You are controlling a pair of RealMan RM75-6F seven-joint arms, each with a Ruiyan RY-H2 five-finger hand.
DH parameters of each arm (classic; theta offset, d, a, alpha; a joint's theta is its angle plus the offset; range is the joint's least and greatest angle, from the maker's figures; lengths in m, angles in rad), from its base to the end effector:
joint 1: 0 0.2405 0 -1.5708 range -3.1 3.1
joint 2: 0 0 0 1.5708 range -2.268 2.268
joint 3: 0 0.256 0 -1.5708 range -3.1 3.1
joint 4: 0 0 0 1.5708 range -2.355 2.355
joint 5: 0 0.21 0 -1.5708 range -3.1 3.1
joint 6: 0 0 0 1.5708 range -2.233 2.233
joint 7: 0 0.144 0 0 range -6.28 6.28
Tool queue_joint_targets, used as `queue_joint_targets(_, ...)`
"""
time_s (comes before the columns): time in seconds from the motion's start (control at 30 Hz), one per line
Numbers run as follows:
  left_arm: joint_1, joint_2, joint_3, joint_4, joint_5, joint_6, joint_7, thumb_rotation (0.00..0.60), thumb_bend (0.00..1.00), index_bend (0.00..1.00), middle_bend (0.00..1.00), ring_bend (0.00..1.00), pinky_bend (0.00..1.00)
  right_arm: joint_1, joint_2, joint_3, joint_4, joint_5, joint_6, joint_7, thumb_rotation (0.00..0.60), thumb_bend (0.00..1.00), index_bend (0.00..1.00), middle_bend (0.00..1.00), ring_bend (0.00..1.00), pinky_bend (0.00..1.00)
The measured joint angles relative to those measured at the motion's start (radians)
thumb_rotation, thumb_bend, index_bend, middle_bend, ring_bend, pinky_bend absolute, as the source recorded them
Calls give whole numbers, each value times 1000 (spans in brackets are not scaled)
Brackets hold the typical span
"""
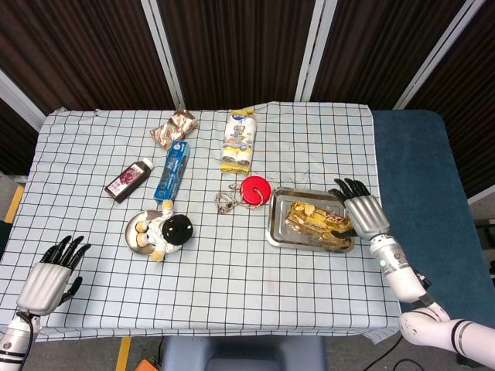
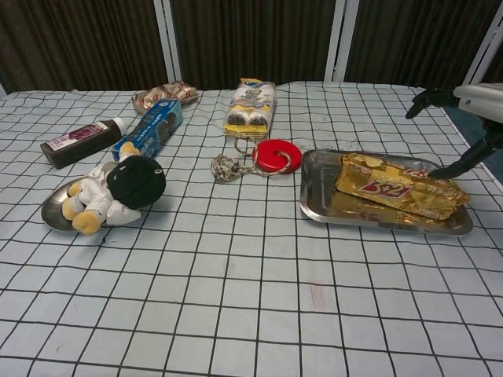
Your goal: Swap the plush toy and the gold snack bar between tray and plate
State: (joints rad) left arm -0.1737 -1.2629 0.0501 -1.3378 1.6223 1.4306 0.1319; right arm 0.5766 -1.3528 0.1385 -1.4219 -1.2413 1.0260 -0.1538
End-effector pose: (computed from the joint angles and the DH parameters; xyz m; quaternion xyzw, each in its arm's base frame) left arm -0.3302 0.1909 0.1105 -0.7171 -0.2868 -0.3101 0.5543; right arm -0.2392 -0.3386 0.0628 0.7034 -0.3751 0.3489 0.4927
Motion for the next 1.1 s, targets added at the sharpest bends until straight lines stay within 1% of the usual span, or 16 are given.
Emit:
queue_joint_targets(0.1, 0, -1, 0, 1, 0, -1, 2, 600, 440, 133, 71, 20, 199, -9, 27, -8, -41, -4, 4, -13, 600, 129, 70, 0, 0, 55)
queue_joint_targets(0.23, 1, 2, -2, -1, 2, 5, 0, 600, 441, 133, 71, 21, 199, -31, 65, -22, -93, -26, 35, -32, 600, 128, 51, 0, 0, 54)
queue_joint_targets(0.33, 2, 7, -4, -2, 3, 12, -6, 600, 442, 134, 72, 20, 200, -58, 85, -34, -115, -64, 96, -45, 600, 128, 46, 0, 0, 45)
queue_joint_targets(0.47, 5, 14, -8, -9, 6, 25, -9, 600, 443, 133, 75, 20, 199, -117, 117, -57, -139, -146, 234, -64, 600, 127, 45, 0, 0, 3)
queue_joint_targets(0.6, 8, 26, -8, -26, 9, 33, -8, 600, 443, 133, 87, 31, 204, -200, 156, -83, -168, -217, 392, -102, 600, 127, 46, 0, 0, 0)
queue_joint_targets(0.67, 9, 35, -8, -40, 9, 33, -4, 600, 442, 133, 97, 47, 209, -258, 178, -96, -181, -241, 476, -122, 600, 128, 45, 0, 0, 0)
queue_joint_targets(0.77, 12, 46, -7, -59, 15, 41, 0, 600, 442, 133, 102, 53, 212, -344, 206, -113, -194, -242, 548, -142, 600, 128, 35, 0, 0, 0)
queue_joint_targets(0.83, 15, 50, -7, -68, 19, 50, 8, 600, 442, 133, 102, 54, 212, -384, 217, -120, -191, -224, 568, -147, 600, 128, 30, 0, 0, 0)
queue_joint_targets(0.93, 18, 55, -7, -82, 25, 58, 10, 600, 443, 133, 101, 53, 211, -418, 216, -124, -155, -195, 583, -138, 600, 128, 19, 0, 0, 0)
queue_joint_targets(1.1, 25, 55, -8, -88, 26, 66, 22, 600, 442, 133, 102, 53, 212, -451, 178, -116, -39, -171, 588, -56, 600, 128, 0, 0, 0, 0)
